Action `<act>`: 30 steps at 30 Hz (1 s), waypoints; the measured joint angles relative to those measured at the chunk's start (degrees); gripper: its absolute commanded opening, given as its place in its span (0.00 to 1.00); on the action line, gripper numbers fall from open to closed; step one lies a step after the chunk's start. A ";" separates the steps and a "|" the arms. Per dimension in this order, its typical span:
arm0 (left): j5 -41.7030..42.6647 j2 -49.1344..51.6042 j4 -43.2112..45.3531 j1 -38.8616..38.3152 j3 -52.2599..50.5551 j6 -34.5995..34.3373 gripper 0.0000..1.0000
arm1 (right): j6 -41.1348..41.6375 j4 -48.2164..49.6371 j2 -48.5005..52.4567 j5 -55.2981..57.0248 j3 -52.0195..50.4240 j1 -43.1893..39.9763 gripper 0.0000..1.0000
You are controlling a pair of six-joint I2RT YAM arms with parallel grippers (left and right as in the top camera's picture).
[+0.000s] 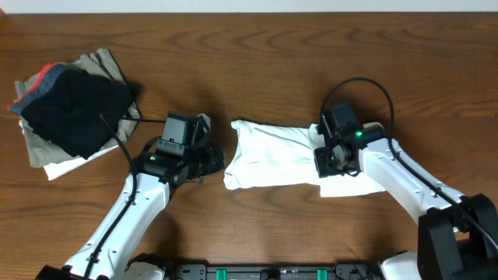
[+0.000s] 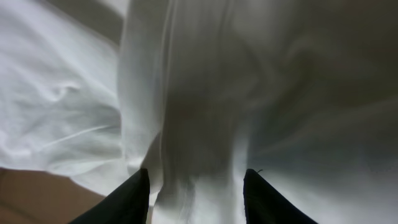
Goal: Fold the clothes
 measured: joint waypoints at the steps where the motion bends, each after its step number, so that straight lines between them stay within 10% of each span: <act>1: 0.00 0.00 0.02 0.00 0.00 0.00 0.11 | 0.11 0.42 0.22 0.00 -0.46 0.02 0.38; 6: 0.00 0.00 0.02 0.00 0.00 0.00 0.12 | 1.40 1.73 0.90 0.57 -2.38 0.02 0.01; 30: -0.57 0.00 0.02 0.00 0.00 0.00 0.12 | 2.80 0.57 -3.17 4.09 -1.75 0.02 0.14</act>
